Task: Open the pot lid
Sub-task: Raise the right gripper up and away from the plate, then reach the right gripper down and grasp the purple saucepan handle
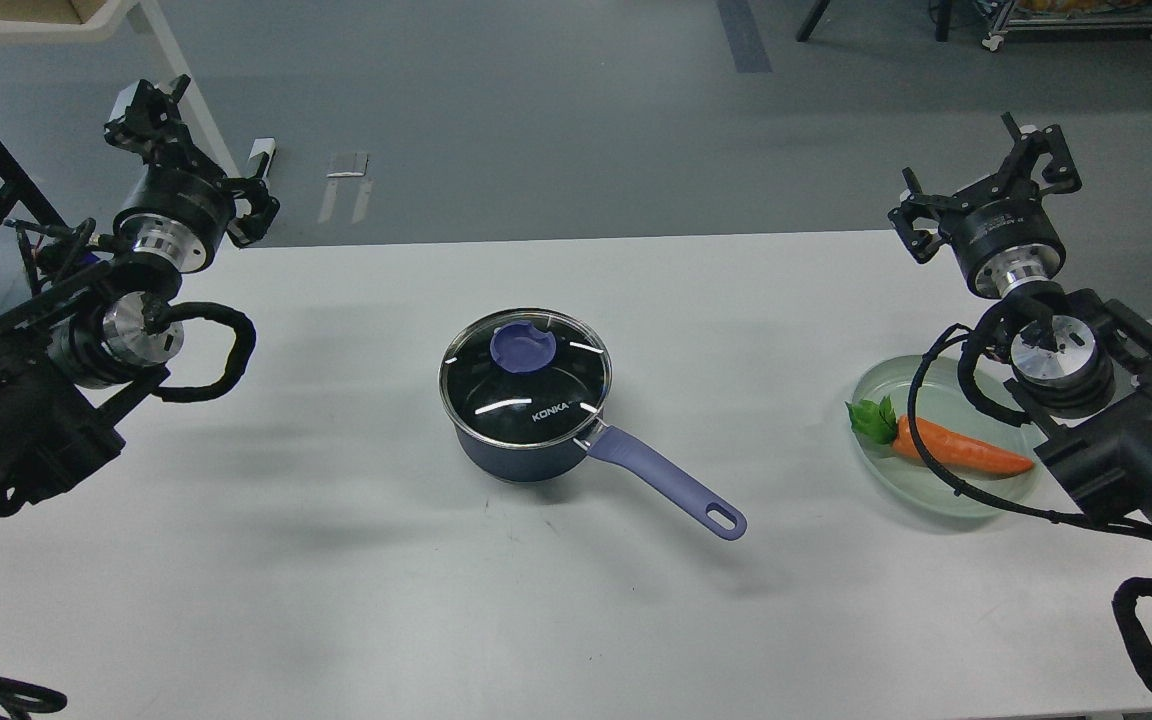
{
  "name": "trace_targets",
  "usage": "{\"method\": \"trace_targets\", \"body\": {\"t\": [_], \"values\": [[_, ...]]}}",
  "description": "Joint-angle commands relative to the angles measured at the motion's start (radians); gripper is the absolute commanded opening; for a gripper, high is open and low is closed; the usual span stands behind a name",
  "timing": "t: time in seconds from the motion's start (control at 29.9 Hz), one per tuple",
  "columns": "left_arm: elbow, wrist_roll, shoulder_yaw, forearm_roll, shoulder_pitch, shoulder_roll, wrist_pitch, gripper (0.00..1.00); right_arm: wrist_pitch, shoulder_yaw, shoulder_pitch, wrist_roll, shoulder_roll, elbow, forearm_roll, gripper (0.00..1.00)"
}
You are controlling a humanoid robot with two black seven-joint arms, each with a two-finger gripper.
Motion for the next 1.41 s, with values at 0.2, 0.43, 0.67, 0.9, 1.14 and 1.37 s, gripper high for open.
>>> {"method": "trace_targets", "body": {"t": [0.2, 0.43, 0.67, 0.9, 1.14, 1.37], "values": [[0.003, -0.002, 0.0, 0.003, -0.001, -0.003, 0.017, 1.0, -0.006, -0.058, 0.011, 0.0, -0.016, 0.082, -0.01, 0.99], [-0.002, 0.0, -0.003, 0.006, -0.008, -0.002, 0.019, 1.0, -0.014, -0.358, 0.152, 0.003, -0.18, 0.175, -0.075, 0.99], [-0.005, 0.012, 0.002, 0.009, -0.011, 0.004, 0.022, 1.0, -0.078, -0.681, 0.381, -0.005, -0.321, 0.372, -0.108, 0.99], [-0.011, 0.014, 0.008, 0.01, -0.016, 0.021, 0.01, 0.99, -0.144, -1.078, 0.723, 0.001, -0.324, 0.547, -0.424, 0.99], [-0.011, 0.053, 0.01, 0.029, -0.017, 0.023, 0.008, 0.99, -0.219, -1.368, 0.947, 0.0, -0.22, 0.693, -0.772, 0.99], [-0.011, 0.058, 0.01, 0.03, -0.017, 0.024, 0.008, 0.99, -0.274, -1.607, 1.067, -0.049, -0.03, 0.804, -0.969, 0.96]]}}
